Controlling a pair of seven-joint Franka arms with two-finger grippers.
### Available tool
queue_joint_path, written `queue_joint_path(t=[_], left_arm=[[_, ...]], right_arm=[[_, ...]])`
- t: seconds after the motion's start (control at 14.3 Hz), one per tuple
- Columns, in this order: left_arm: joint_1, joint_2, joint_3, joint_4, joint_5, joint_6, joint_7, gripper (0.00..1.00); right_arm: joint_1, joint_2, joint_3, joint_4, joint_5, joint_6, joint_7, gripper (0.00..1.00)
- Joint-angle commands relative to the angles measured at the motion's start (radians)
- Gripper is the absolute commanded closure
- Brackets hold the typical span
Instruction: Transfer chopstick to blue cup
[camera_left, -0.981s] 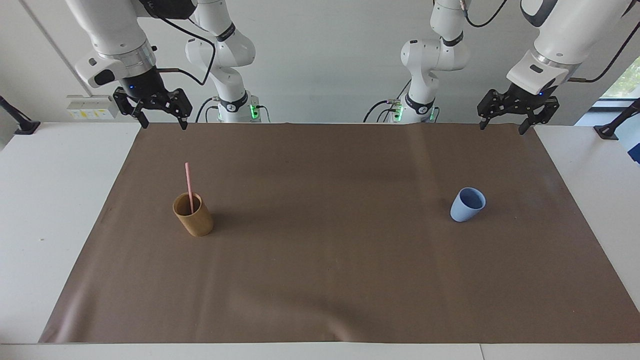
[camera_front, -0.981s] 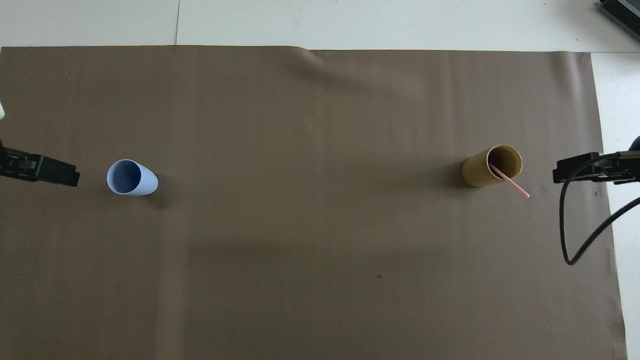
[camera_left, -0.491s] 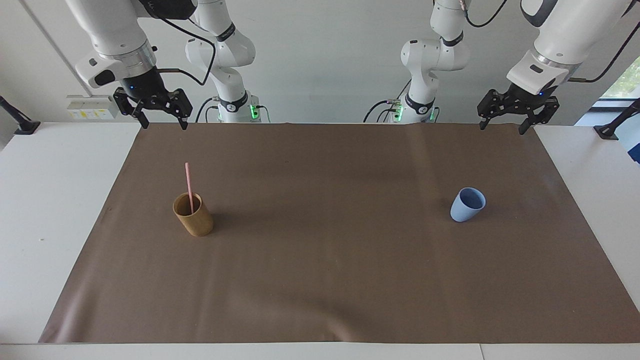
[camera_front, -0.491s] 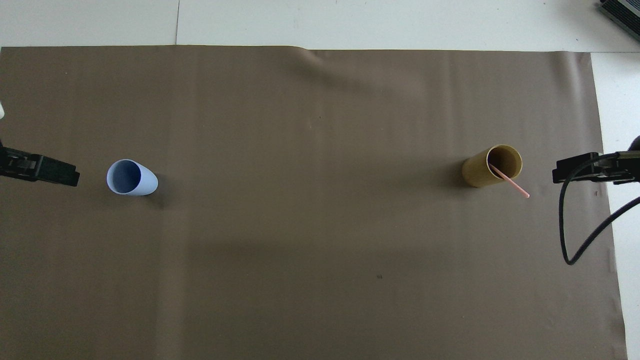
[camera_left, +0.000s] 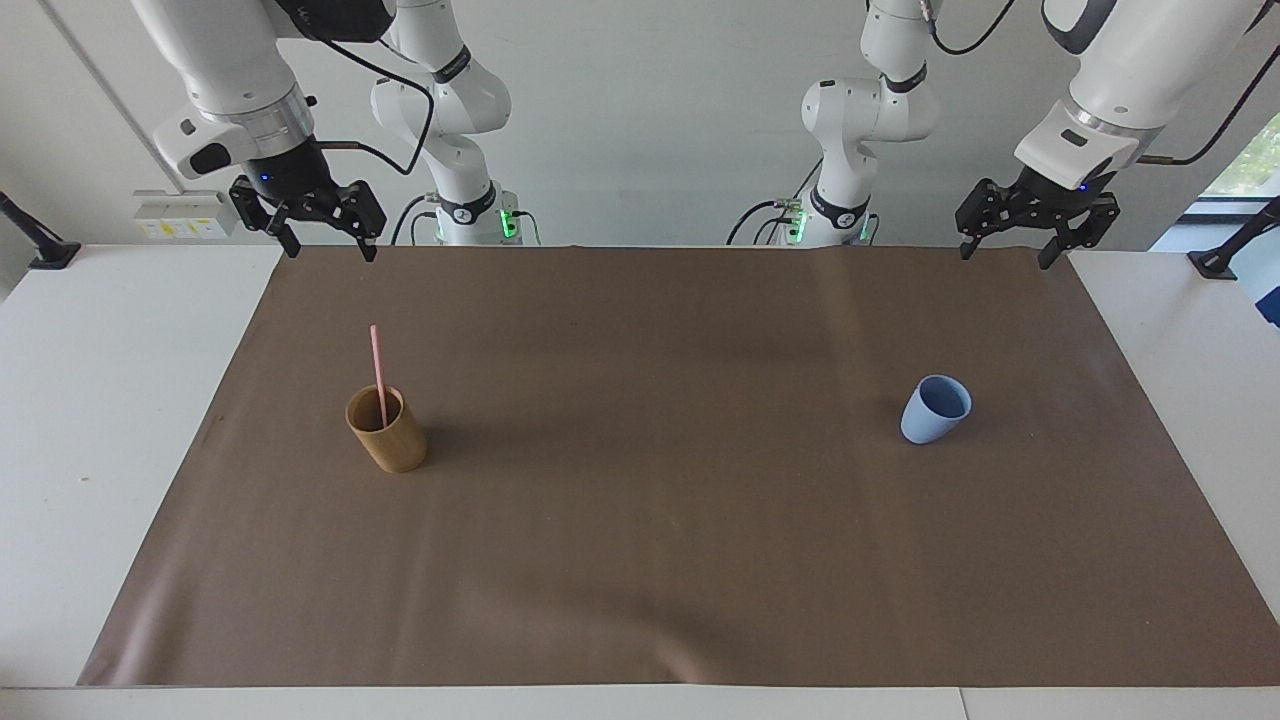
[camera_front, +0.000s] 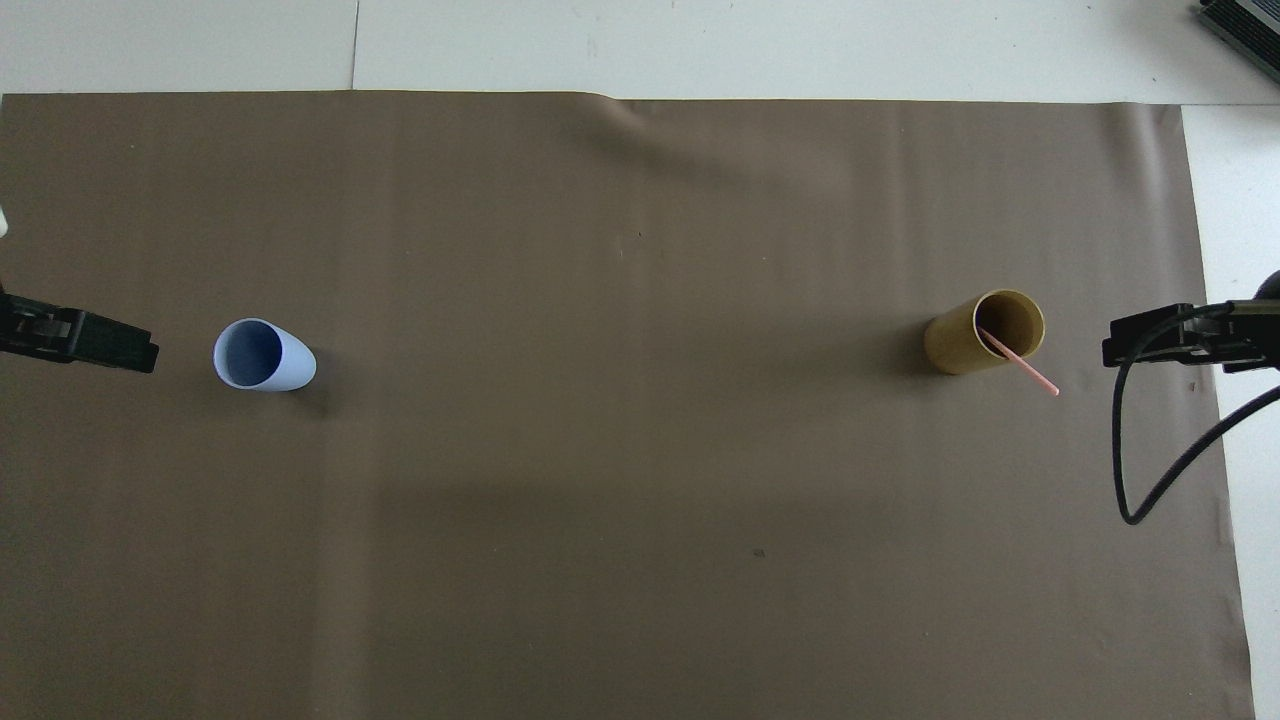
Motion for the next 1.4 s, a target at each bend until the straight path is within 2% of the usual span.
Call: queue_joint_path(t=[0.0, 0.84, 0.98, 1.33], left_arm=[[-0.005, -0.008, 0.007, 0.001, 0.007, 0.003, 0.005, 0.00], [0.000, -0.002, 0.017, -0.008, -0.007, 0.064, 0.002, 0.00], [0.030, 0.015, 0.017, -0.017, -0.007, 0.087, 0.011, 0.00], [0.077, 0.032, 0.017, -0.166, -0.007, 0.296, 0.052, 0.00]], right_arm=[[0.000, -0.022, 0.003, -0.027, 0.003, 0.012, 0.022, 0.00], [0.000, -0.022, 0.003, -0.029, 0.003, 0.015, 0.024, 0.00], [0.000, -0.022, 0.003, -0.029, 0.003, 0.015, 0.024, 0.00], [0.000, -0.019, 0.003, -0.030, 0.003, 0.015, 0.025, 0.00]])
